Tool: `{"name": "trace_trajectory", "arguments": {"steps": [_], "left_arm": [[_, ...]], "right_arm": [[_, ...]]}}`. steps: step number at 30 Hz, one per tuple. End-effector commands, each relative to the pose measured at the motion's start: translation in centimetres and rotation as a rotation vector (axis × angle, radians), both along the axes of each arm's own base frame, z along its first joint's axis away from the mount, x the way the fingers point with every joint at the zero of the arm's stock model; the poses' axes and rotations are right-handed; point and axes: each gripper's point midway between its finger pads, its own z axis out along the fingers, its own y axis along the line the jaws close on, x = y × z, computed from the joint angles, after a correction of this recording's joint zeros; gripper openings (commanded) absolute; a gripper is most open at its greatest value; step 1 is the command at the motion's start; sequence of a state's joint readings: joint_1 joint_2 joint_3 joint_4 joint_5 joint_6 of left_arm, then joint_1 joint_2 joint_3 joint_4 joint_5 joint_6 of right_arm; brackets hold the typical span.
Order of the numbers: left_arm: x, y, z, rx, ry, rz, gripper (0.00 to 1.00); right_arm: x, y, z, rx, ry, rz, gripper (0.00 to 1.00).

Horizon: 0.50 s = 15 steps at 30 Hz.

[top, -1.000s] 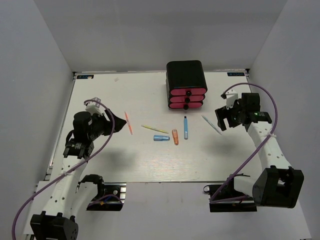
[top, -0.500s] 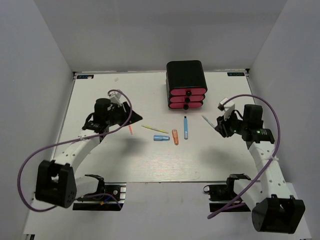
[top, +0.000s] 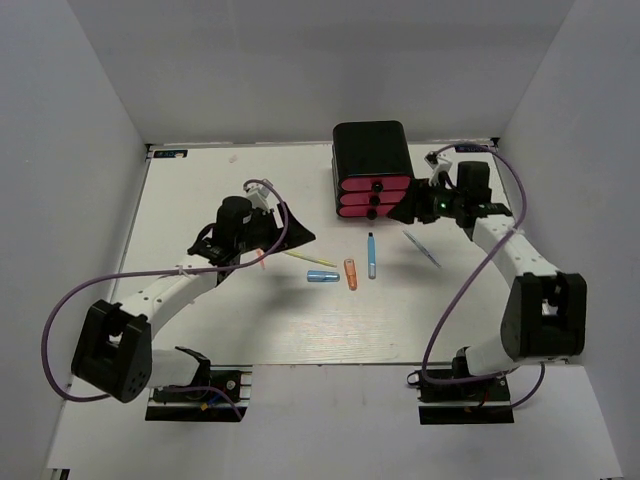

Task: Sort the stationery into containers
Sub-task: Open the storage box from the storage box.

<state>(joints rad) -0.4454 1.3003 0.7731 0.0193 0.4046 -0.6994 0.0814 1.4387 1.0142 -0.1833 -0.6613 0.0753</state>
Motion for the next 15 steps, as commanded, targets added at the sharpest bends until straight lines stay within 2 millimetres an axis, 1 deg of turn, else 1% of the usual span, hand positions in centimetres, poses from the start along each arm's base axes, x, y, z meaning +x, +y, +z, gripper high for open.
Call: {"name": "trace_trajectory", "arguments": {"steps": [1,2,3,4,5,6,7,9,10,13,14,15], "left_arm": [[-0.3,0.5,1.8,0.0,-0.043,0.042,0.83],[-0.6,0.9,1.7,0.008,-0.04,0.054,0.83],[-0.6,1.2,1.9,0.013,-0.044,0.067,0.83],[-0.9,1.3,1.7,0.016,-0.038,0.067,0.83],[-1.4,1.4,1.1,0.029,-0.025,0.068,0.83],[-1.4,1.6,1.9,0.021,-0.049,0.078,0.83],[-1.9,1.8,1.4,0.03,-0.034,0.078,0.83],[-2.1,2.3,1.2,0.04,-0.034,0.096,0.83],[-2.5,2.5,0.9,0.046,-0.023,0.096,0.83],[-3.0,2.9,0.7,0.045,-0.018,0.108,0.83],[-2.9,3.0,1.0,0.044,-0.028,0.117,0.83],[-3.1,3.2,0.4,0.054,-0.011,0.117,0.83]], "right_arm": [[3.6,2.5,3.6,0.174,0.03,-0.083,0.68],[4.5,2.7,4.2,0.188,-0.003,-0.091,0.67],[4.9,3.3,4.2,0.199,0.01,-0.109,0.67],[5.9,3.5,4.0,0.212,0.019,-0.132,0.67],[6.2,3.8,4.1,0.216,0.02,-0.138,0.67],[6.5,4.3,4.4,0.219,0.02,-0.146,0.67],[7.2,4.3,3.5,0.215,0.042,-0.172,0.67],[7.9,4.7,3.6,0.221,0.05,-0.196,0.66],[8.4,5.0,3.0,0.223,0.056,-0.199,0.66],[9.2,5.7,3.1,0.24,0.051,-0.205,0.64],[9.4,6.2,3.5,0.246,0.047,-0.204,0.63],[10.0,6.1,3.0,0.233,0.05,-0.234,0.63]]}}
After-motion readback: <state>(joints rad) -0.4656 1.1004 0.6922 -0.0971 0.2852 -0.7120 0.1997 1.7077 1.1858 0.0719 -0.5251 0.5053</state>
